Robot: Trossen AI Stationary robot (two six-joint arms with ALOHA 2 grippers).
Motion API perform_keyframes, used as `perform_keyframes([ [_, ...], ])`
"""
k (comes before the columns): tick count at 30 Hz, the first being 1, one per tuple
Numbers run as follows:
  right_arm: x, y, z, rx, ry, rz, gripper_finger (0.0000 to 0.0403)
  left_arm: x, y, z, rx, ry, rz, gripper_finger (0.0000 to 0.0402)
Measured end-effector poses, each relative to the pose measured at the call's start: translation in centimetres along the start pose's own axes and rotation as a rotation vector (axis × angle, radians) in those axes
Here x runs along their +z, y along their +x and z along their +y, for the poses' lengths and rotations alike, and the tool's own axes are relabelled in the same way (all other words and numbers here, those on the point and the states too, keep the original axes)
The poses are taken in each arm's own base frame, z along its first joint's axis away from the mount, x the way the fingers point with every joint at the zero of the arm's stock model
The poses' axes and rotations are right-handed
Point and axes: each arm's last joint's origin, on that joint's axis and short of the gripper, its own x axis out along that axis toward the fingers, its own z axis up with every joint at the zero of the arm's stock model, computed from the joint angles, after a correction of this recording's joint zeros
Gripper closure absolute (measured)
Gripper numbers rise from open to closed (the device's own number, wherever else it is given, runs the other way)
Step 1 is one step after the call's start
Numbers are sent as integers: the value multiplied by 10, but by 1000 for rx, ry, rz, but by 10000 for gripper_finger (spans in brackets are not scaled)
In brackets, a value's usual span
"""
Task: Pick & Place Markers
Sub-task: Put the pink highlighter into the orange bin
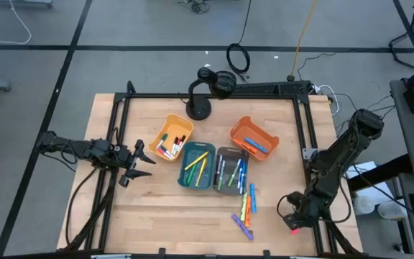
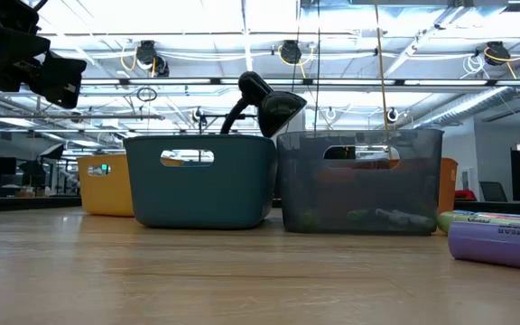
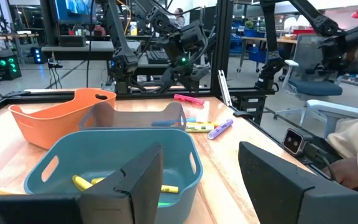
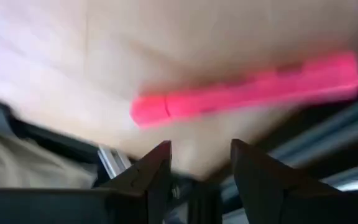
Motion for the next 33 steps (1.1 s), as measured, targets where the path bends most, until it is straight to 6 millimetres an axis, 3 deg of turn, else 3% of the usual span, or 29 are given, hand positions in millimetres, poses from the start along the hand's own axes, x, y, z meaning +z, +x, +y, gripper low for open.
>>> perform_keyframes([
  [10,9,-1,-3,48,-79,-203,250,1,0,0,0,0,-6,188],
  [20,-3,1,-2,80,-146,-124,250,1,0,0,0,0,-6,188],
  [33,-7,7,-6,48,-84,-110,255,1,0,0,0,0,-7,188],
])
